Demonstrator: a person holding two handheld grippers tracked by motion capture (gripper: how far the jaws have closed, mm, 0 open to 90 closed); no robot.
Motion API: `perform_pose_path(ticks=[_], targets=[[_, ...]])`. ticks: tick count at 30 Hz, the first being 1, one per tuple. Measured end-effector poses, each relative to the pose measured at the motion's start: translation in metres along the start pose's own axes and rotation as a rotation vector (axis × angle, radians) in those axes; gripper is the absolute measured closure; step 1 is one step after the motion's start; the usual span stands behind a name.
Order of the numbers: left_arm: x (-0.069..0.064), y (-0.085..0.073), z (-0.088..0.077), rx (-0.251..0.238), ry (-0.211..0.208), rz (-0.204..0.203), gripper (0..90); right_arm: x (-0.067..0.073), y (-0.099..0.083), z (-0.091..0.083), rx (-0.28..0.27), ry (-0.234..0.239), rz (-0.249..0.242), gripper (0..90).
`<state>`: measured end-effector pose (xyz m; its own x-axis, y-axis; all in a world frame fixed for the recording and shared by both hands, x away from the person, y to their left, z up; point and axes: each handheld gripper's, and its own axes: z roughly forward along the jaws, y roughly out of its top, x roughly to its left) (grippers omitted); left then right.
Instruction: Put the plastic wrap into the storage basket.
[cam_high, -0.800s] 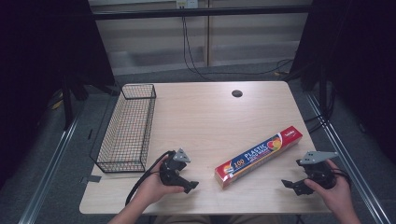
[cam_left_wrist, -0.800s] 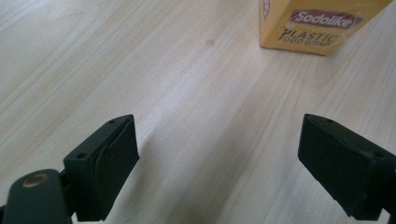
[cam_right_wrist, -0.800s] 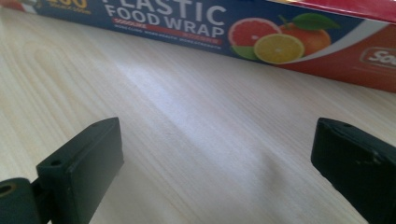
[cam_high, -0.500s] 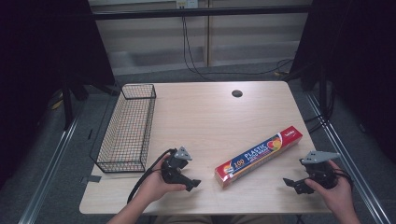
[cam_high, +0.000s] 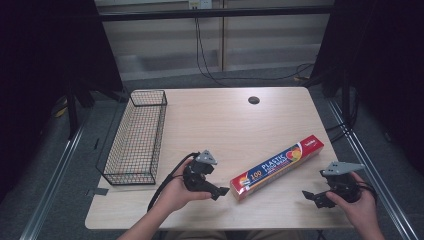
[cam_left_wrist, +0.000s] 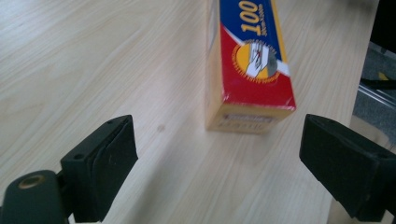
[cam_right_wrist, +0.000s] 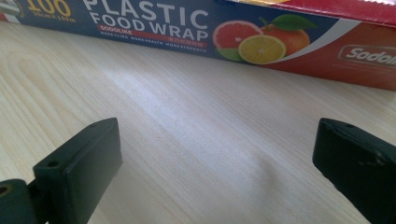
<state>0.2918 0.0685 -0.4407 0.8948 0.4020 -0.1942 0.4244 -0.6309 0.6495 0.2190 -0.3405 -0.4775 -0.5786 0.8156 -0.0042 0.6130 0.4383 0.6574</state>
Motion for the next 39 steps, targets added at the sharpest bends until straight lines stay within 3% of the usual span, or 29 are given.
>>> perform_pose_path(ticks=[4, 12, 15, 16, 31, 39], targets=[[-0.006, 0.013, 0.016, 0.005, -0.021, 0.007, 9.4, 0.0, 0.002, 0.0, -0.003, 0.007, 0.014, 1.0], [-0.013, 0.03, 0.039, 0.048, -0.043, 0.038, 6.2, 0.0, 0.004, 0.005, -0.005, 0.027, -0.017, 1.0], [-0.017, 0.034, 0.047, 0.039, -0.059, 0.027, 4.0, 0.0, 0.005, 0.004, -0.004, 0.016, -0.017, 1.0], [-0.017, 0.035, 0.05, 0.048, -0.067, 0.045, 3.2, 0.0, 0.005, 0.003, -0.004, 0.018, -0.008, 1.0], [-0.02, 0.045, 0.071, 0.011, -0.042, 0.044, 7.4, 0.002, 0.005, 0.003, -0.001, 0.019, -0.001, 1.1], [-0.02, 0.047, 0.08, 0.045, -0.041, 0.07, 10.9, 0.003, 0.006, 0.004, -0.011, 0.026, -0.014, 1.1]])
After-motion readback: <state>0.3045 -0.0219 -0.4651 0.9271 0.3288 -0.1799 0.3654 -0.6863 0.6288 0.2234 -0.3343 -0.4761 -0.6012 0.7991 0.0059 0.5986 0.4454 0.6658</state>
